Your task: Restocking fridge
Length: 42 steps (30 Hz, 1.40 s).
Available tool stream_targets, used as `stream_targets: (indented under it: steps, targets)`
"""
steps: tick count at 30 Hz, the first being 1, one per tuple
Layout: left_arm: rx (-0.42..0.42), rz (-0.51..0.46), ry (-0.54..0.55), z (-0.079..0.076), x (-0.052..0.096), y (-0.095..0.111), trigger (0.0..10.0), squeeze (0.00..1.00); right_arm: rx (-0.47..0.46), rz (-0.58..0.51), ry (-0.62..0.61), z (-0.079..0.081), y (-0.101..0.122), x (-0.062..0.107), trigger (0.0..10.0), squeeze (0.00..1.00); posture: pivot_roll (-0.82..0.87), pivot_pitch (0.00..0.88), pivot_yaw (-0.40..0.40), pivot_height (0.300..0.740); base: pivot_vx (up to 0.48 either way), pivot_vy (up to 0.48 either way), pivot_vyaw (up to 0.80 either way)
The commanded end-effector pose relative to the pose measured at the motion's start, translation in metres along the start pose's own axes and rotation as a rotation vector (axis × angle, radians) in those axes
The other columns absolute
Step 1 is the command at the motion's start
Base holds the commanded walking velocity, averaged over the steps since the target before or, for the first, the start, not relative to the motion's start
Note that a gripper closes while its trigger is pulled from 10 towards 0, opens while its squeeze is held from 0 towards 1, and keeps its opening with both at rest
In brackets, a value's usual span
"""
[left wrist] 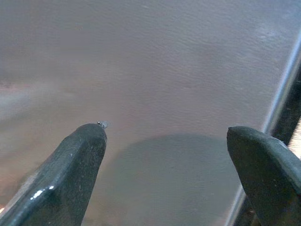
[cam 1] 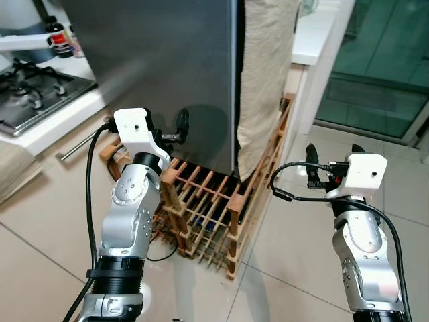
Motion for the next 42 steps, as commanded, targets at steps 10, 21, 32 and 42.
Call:
stream_targets:
  steps: [10, 21, 32, 42]
  targets:
    - [-0.009, 0.009, 0.004, 0.0023, -0.0002, -0.0011, 10.0, 0.00, -0.001, 0.008, -0.003, 0.0002, -0.0009, -0.0005, 10.0, 0.00, -0.13, 0.000, 0.081, 0.740, 0.000, 0.000, 0.00]
    - [-0.009, 0.009, 0.004, 0.0023, -0.0002, -0.0011, 10.0, 0.00, -0.001, 0.008, -0.003, 0.0002, -0.0009, -0.0005, 10.0, 0.00, -0.13, 0.000, 0.081, 0.740, 0.000, 0.000, 0.00]
    - [-0.009, 0.009, 0.004, 0.0023, -0.0002, -0.0011, 10.0, 0.00, -0.001, 0.008, -0.003, 0.0002, -0.0009, -0.0005, 10.0, 0.00, -0.13, 0.000, 0.081, 0.740, 0.000, 0.000, 0.00]
    - [-0.009, 0.009, 0.004, 0.0023, -0.0002, -0.0011, 10.0, 0.00, -0.001, 0.008, -0.003, 0.0002, -0.0009, -0.0005, 10.0, 0.00, -0.13, 0.000, 0.081, 0.740, 0.000, 0.000, 0.00]
Point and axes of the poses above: a point about 5 cm out from each wrist's last joint towards the gripper, its own x axis pointing back from the gripper into the wrist, its own y axis along the axis of the wrist's last joint, z = x × y, the point moved 4 cm from there along -x, pointing out of the wrist towards the gripper, and after that the axes turned 12 degrees about -x, right-handed, at the moved point
